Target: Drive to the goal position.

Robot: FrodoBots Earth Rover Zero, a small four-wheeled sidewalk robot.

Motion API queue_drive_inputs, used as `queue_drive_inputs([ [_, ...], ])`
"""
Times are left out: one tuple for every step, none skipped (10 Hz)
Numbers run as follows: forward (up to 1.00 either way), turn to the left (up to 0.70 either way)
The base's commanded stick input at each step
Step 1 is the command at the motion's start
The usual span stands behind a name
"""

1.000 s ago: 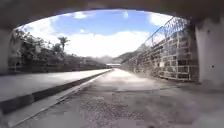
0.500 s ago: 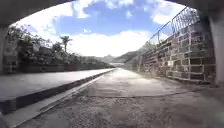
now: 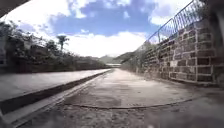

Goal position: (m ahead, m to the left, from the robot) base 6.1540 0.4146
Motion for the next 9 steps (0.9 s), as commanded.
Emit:
queue_drive_inputs([
  [1.00,-0.20],
  [1.00,-0.27],
  [1.00,-0.27],
  [1.00,-0.27],
  [1.00,-0.27],
  [1.00,-0.27],
  [1.00,0.00],
  [1.00,0.00],
  [1.00,0.00],
])
